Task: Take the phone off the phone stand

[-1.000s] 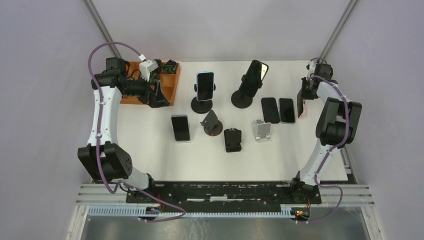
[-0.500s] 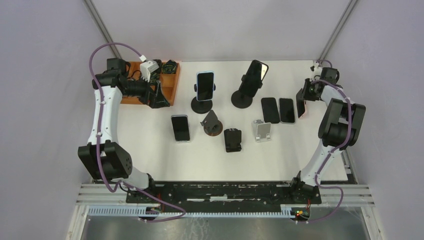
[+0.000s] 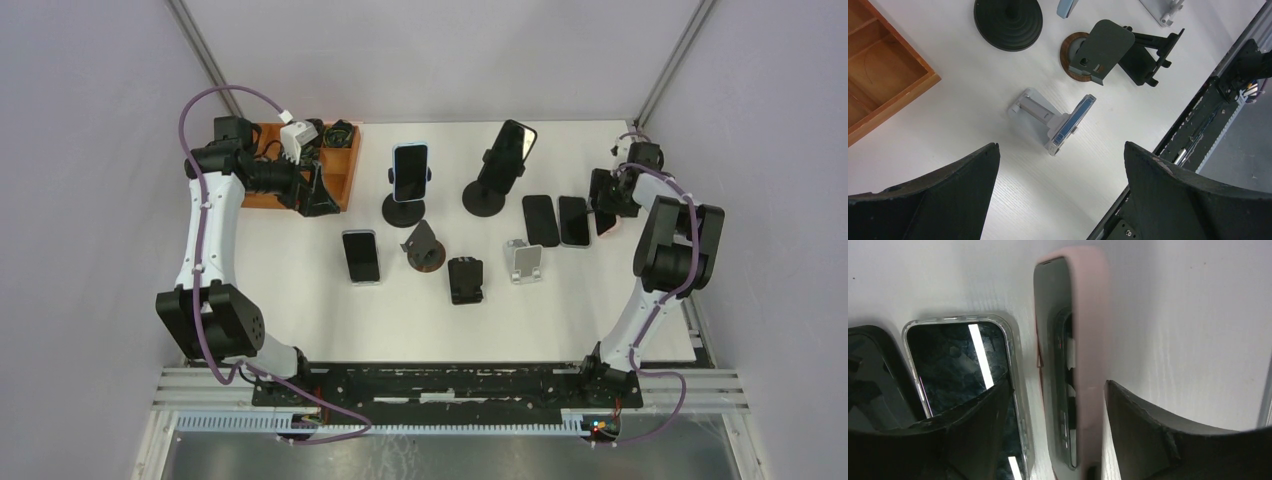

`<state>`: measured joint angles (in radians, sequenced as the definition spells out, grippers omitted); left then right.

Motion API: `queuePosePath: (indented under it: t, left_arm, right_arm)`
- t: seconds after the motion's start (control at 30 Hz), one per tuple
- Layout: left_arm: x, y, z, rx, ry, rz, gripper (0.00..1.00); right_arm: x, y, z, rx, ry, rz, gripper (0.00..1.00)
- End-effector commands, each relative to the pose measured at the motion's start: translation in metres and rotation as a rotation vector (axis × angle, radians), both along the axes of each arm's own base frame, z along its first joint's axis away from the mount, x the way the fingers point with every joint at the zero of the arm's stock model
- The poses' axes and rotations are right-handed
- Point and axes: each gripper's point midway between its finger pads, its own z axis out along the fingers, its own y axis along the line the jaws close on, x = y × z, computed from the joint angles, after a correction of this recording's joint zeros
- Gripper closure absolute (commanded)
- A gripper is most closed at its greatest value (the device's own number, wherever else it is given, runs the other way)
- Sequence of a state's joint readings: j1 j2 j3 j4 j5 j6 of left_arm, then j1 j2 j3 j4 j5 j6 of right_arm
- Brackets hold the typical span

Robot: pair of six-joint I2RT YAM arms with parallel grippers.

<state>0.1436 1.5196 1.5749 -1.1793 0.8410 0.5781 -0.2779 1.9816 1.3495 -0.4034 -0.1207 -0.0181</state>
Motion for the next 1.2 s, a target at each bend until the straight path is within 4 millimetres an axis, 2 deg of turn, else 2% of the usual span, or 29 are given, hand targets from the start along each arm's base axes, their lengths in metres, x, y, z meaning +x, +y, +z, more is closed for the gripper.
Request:
queuePosePath:
  t: [0.0,0.1,0.27,0.37,0.4,0.43,0.53,0.87,0.97,1.07,1.17]
  left_arm:
    - [0.001,-0.001,0.009,0.002,-0.063,-0.025,0.00]
    - [0.000,-0.001,0.009,0.005,-0.063,-0.024,0.00]
    - [-0.001,-0.001,0.008,0.006,-0.060,-0.022,0.00]
    - [0.000,-0.002,0.009,-0.003,-0.057,-0.021,0.00]
    - [0.000,-0.002,0.009,-0.004,-0.058,-0.022,0.00]
    - [0.000,-0.002,0.009,-0.005,-0.058,-0.023,0.00]
    - [0.000,-0.002,0.010,-0.004,-0.060,-0.024,0.00]
    - [-0.002,-0.002,0.004,-0.004,-0.052,-0.031,0.00]
    - [-0.003,-0.002,0.003,0.000,-0.049,-0.029,0.00]
    - [-0.005,-0.001,0.005,0.005,-0.049,-0.023,0.00]
    - [-0.013,0.000,0.005,0.021,-0.052,-0.033,0.00]
  right_arm:
    - [-0.017,-0.008,-0.009,-0.043,0.087,-0.028,0.24]
    - [-0.018,-0.012,-0.010,-0.058,0.094,-0.039,0.18]
    - [-0.007,-0.019,0.011,-0.094,0.036,-0.055,0.16]
    - [-0.007,-0.031,0.017,-0.148,0.043,-0.079,0.15]
    - [-0.008,-0.034,0.018,-0.164,0.051,-0.086,0.06]
    - [-0.008,-0.038,0.019,-0.187,0.056,-0.098,0.02]
    - [-0.008,-0.044,0.021,-0.218,0.064,-0.113,0.02]
    - [0.002,-0.020,0.009,-0.094,0.027,-0.048,0.02]
    - [0.007,-0.003,0.010,-0.008,-0.005,-0.008,0.02]
    - [0.015,0.009,0.025,0.033,-0.060,0.020,0.05]
    - [0.020,0.020,0.062,-0.055,-0.134,0.031,0.05]
